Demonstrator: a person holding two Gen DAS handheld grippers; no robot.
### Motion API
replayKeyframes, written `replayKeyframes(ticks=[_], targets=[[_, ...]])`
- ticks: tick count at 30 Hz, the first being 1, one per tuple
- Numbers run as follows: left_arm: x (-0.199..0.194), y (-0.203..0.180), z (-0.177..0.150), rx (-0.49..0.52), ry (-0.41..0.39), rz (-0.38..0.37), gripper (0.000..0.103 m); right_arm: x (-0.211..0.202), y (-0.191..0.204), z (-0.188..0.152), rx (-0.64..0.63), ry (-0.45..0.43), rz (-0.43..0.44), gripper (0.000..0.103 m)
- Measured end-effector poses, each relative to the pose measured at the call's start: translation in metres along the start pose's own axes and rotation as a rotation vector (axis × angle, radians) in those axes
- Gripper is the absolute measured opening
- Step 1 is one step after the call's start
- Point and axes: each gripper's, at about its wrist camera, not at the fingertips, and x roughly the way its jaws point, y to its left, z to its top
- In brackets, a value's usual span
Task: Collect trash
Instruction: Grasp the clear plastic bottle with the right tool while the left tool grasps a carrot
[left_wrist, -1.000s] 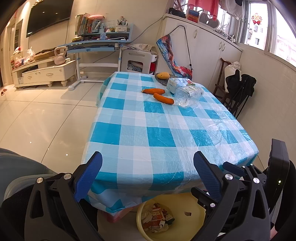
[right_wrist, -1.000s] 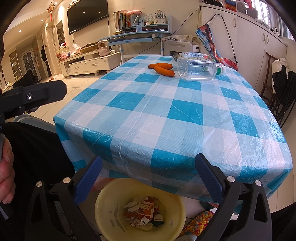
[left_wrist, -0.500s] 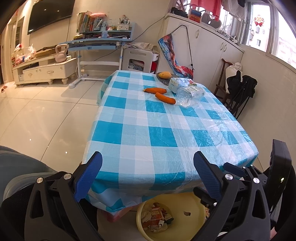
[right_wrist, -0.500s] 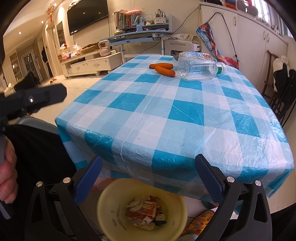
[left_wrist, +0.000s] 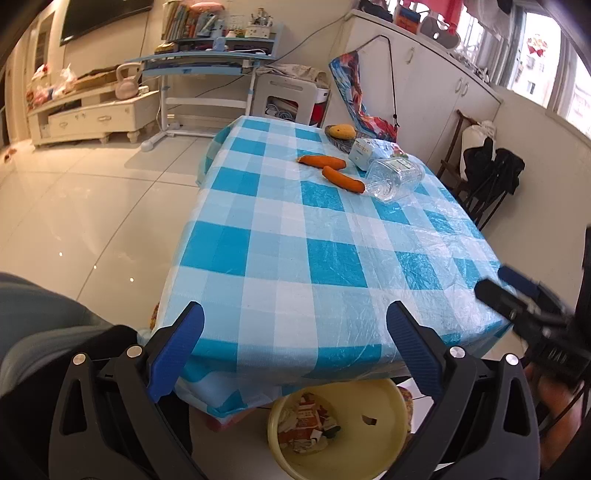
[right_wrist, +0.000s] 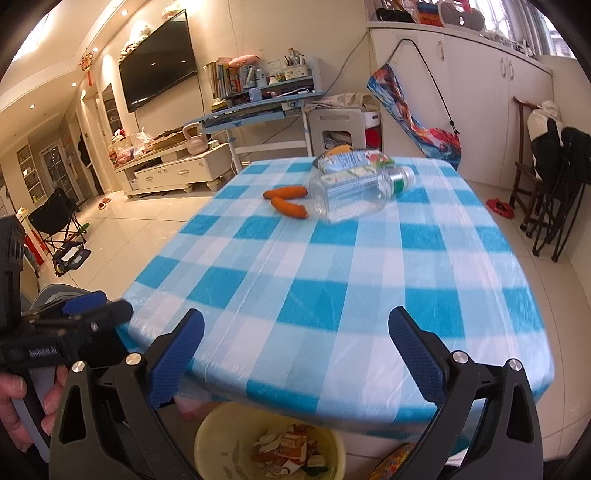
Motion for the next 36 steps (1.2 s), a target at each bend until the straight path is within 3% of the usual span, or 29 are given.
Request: replayKeyframes(ticks=[5,10,13,16,19,21,23,26,30,32,34,36], targets=[[0.004,-0.007,0.02,0.051,-0.013,0.025,0.095,0.013,-0.022,0.034,0.065,-0.018,0.081,0.096],[0.019,-0.01,0.056,0.095,-0.031,0.077,0.095,0.055,-0.053,0.081,0.262,-0.034,0.128,0.096],[0.038,-0.017,0.085,0.154,-0.032,0.084,0.095,0.099,-0.066,0.112,0.382,-0.026,0.083,0.096],[0.065,-0.028,0.116,0.259,-0.031,0.091,0.095,0.147,-0.067,0.136,0.361,0.04,-0.014,0.097],[0.096,-0.038,0.143,0.351,-0.018,0.036,0.095,0.18,-0.074,0.145,0.344,0.123,-0.079,0.097],[0.115,-0.049,0.156,0.432,-0.011,-0.012,0.093,0.194,-0.081,0.145,0.315,0.193,-0.062,0.096],[0.138,-0.064,0.163,0.536,0.011,-0.069,0.083,0.194,-0.089,0.145,0.277,0.222,0.008,0.096],[0.166,-0.082,0.165,0.626,0.055,-0.121,0.069,0.189,-0.104,0.15,0.226,0.273,0.032,0.094],[0.198,-0.105,0.153,0.762,0.115,-0.115,0.063,0.201,-0.121,0.147,0.263,0.454,0.203,0.094],[0.21,-0.112,0.142,0.832,0.132,-0.078,0.063,0.204,-0.125,0.148,0.3,0.467,0.213,0.094],[0.208,-0.112,0.139,0.834,0.116,-0.085,0.06,0.211,-0.118,0.146,0.318,0.465,0.211,0.094],[0.206,-0.113,0.139,0.826,0.144,-0.106,0.044,0.215,-0.099,0.143,0.235,0.451,0.161,0.094]])
